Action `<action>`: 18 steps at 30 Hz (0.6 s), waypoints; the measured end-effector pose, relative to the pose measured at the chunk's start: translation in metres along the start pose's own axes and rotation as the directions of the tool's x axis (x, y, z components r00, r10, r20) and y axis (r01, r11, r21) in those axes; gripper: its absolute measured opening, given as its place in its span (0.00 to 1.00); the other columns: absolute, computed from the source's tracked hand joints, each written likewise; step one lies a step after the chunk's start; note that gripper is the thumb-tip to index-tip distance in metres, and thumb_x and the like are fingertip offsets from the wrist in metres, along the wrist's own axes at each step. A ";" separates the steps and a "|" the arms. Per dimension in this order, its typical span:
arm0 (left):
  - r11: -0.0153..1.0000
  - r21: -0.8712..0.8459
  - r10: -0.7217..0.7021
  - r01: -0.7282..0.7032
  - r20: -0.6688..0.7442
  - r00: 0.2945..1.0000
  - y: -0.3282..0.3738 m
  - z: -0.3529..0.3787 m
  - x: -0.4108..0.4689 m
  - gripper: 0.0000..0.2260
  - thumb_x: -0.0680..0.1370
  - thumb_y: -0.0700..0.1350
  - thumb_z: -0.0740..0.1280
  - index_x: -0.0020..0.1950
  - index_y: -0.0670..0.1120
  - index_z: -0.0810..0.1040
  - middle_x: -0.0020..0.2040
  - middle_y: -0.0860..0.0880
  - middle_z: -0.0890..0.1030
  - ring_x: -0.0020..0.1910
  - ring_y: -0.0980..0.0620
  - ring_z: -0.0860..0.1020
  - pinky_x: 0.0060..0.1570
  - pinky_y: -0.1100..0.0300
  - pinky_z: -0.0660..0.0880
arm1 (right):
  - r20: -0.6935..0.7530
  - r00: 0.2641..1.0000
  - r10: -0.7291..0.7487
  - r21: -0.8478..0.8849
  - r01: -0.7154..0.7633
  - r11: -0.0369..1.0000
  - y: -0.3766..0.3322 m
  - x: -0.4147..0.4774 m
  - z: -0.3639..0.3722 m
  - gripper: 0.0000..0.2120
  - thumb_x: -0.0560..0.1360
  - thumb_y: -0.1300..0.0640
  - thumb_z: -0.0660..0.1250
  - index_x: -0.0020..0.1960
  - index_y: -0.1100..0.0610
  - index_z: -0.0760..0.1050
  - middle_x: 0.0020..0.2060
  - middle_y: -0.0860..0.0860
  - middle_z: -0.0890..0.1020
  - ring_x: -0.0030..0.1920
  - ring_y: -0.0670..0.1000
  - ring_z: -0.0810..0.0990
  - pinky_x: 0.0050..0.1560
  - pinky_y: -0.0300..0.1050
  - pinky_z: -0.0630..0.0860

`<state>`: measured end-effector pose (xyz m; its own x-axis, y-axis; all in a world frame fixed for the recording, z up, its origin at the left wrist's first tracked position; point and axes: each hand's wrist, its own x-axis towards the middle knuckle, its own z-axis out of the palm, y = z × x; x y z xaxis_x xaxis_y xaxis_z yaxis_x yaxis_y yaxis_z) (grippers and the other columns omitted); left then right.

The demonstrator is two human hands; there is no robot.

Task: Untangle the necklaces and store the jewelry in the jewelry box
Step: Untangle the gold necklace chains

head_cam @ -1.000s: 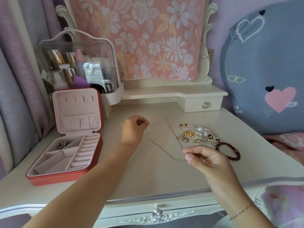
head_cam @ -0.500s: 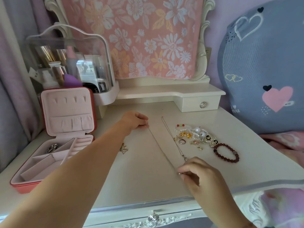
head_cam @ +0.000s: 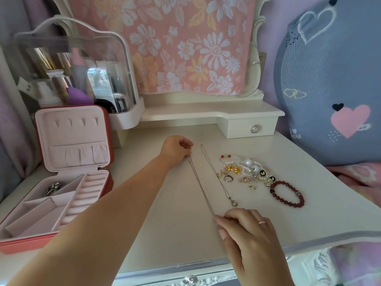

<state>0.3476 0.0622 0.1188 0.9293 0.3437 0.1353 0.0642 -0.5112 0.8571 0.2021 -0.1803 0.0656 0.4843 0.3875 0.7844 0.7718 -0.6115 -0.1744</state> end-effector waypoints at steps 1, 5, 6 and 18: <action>1.000 0.014 0.018 -0.018 -0.004 1.000 -0.001 0.001 0.002 0.09 0.72 0.31 0.71 0.46 0.44 0.81 0.41 0.48 0.80 0.39 0.53 0.77 0.40 0.70 0.73 | -0.001 1.000 0.001 -0.017 -0.001 1.000 -0.001 0.000 0.001 0.12 0.70 0.53 0.62 0.47 0.51 0.83 0.42 0.45 0.79 0.41 0.48 0.76 0.43 0.43 0.66; 0.998 0.028 0.062 -0.061 -0.026 0.998 -0.002 0.006 0.010 0.09 0.72 0.30 0.71 0.47 0.42 0.82 0.41 0.46 0.81 0.40 0.51 0.79 0.45 0.65 0.76 | 0.000 0.999 0.035 -0.076 -0.035 0.997 -0.002 0.003 0.005 0.15 0.69 0.48 0.61 0.46 0.51 0.84 0.42 0.46 0.80 0.43 0.46 0.73 0.42 0.43 0.65; 0.997 0.030 0.067 -0.066 -0.031 0.997 -0.003 0.007 0.012 0.09 0.72 0.30 0.70 0.47 0.42 0.82 0.41 0.46 0.81 0.40 0.52 0.79 0.45 0.65 0.77 | 0.000 0.999 0.044 -0.088 -0.044 0.995 -0.002 0.004 0.007 0.15 0.69 0.47 0.61 0.45 0.51 0.84 0.41 0.46 0.80 0.43 0.46 0.72 0.42 0.42 0.66; 0.991 -0.099 0.088 -0.089 -0.010 0.996 -0.011 0.009 0.030 0.11 0.71 0.27 0.71 0.51 0.36 0.81 0.39 0.47 0.80 0.38 0.56 0.78 0.40 0.73 0.76 | -0.027 0.994 0.103 -0.146 -0.106 0.984 -0.003 0.009 0.013 0.16 0.67 0.45 0.61 0.44 0.49 0.84 0.38 0.46 0.79 0.41 0.46 0.70 0.40 0.42 0.68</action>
<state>0.3783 0.0710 0.1091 0.9277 0.3050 0.2152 -0.0549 -0.4588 0.8868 0.2094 -0.1658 0.0659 0.5498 0.3036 0.7781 0.6478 -0.7431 -0.1678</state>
